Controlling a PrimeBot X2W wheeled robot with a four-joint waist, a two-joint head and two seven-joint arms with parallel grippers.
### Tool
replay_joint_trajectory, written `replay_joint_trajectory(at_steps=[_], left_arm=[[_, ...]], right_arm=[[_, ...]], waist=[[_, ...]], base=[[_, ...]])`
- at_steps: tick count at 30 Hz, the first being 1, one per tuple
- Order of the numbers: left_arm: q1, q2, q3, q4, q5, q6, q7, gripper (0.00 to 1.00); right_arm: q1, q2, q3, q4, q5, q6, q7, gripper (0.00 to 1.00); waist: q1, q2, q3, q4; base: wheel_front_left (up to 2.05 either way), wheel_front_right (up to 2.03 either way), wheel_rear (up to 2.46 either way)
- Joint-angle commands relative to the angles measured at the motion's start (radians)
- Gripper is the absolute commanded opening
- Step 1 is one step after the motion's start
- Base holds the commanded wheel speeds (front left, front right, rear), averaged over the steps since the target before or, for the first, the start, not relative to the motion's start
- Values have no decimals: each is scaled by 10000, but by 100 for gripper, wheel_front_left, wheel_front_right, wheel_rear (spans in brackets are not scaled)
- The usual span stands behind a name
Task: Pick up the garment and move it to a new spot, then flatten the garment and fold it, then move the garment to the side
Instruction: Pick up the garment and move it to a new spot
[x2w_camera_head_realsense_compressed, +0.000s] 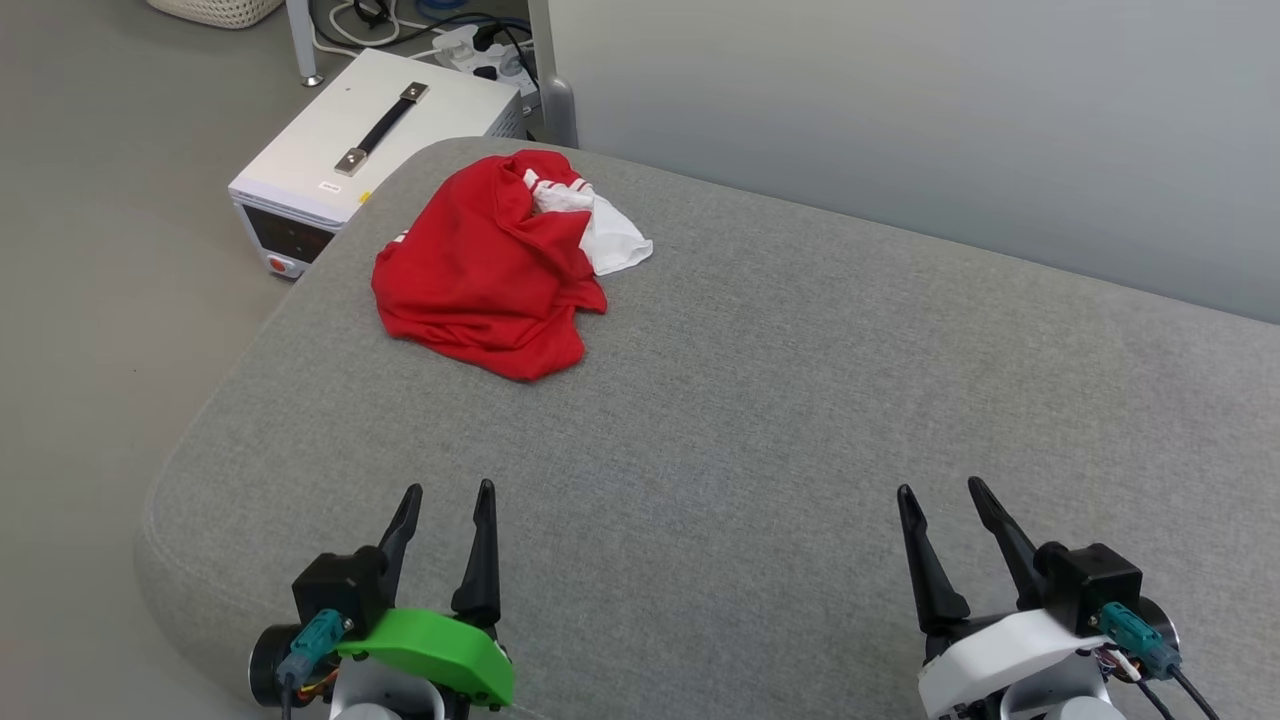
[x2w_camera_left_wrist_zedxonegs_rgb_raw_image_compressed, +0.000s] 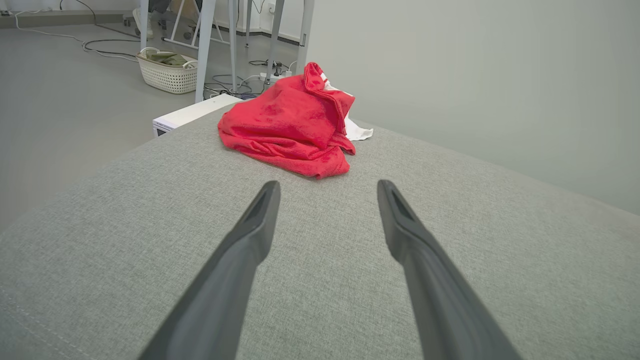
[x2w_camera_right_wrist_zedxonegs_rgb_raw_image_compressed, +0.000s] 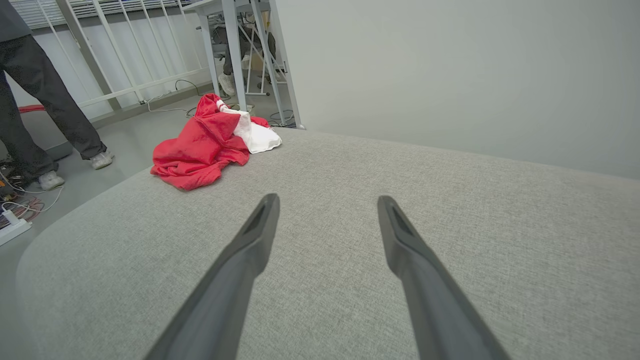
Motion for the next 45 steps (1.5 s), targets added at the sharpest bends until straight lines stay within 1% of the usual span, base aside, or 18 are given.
replay_joint_trajectory(at_steps=[1, 8, 15, 19, 23, 24, 27, 28, 29, 34, 38, 42, 45], left_arm=[[69, -40, 14, 2, 22, -55, -59, 100], [52, -40, 27, -36, 6, -58, -59, 100], [12, -40, 101, -165, -60, -37, -59, 100], [-446, -40, 254, -171, 106, -157, -59, 100], [-1258, 120, 531, 3, 131, -343, -59, 100], [-2215, 519, 531, 535, 5, -519, 85, 100], [-3334, 947, 550, 1045, -295, -629, 679, 100], [-3782, 1165, 542, 1231, -424, -664, 994, 100], [-4575, 1608, 458, 1510, -614, -710, 1609, 100], [-6405, 2836, 226, 2348, -942, -750, 3485, 100], [-7603, 3608, -115, 2876, -1360, -758, 4912, 100], [-8520, 4365, -431, 3248, -1994, -760, 5879, 100], [-9022, 4909, -648, 3568, -2271, -761, 6246, 100]], right_arm=[[42, -6, 12, 7, 103, -9, -91, 100], [23, -6, 33, 12, 88, -9, -91, 100], [-36, -6, 46, -44, 19, -9, -91, 100], [-224, -35, 3, -205, -278, -9, -76, 100], [-555, -185, -155, -771, -507, -9, 150, 100], [-817, -333, -178, -1455, -660, -9, 475, 100], [-1058, -447, -252, -2160, -703, -9, 761, 100], [-1152, -453, -299, -2398, -686, -9, 861, 100], [-1341, -516, -297, -2764, -668, -9, 1004, 100], [-1667, -585, -177, -3452, -725, -9, 1229, 100], [-1790, -641, -172, -3761, -786, -9, 1290, 100], [-1837, -637, -132, -3823, -776, -9, 1246, 100], [-1867, -598, -87, -3809, -753, -9, 1160, 100]], waist=[[0, 0, 8, 96], [0, 0, 41, 180], [0, 0, 252, 41], [0, 0, 768, -152], [0, 0, 1657, -465], [0, 0, 2524, -752], [0, 0, 3307, -1026], [0, 0, 3589, -1138], [0, 0, 4086, -1337], [0, 0, 5020, -1873], [0, 0, 5553, -2291], [0, 0, 5959, -2711], [0, 0, 6178, -2978]], base=[[0, 0, 0], [0, 0, 0], [0, 0, 0], [0, 0, 0], [0, 0, 0], [0, 0, 0], [0, 0, 0], [0, 0, 0], [0, 0, 0], [0, 0, 0], [0, 0, 0], [0, 0, 0], [0, 0, 0]])
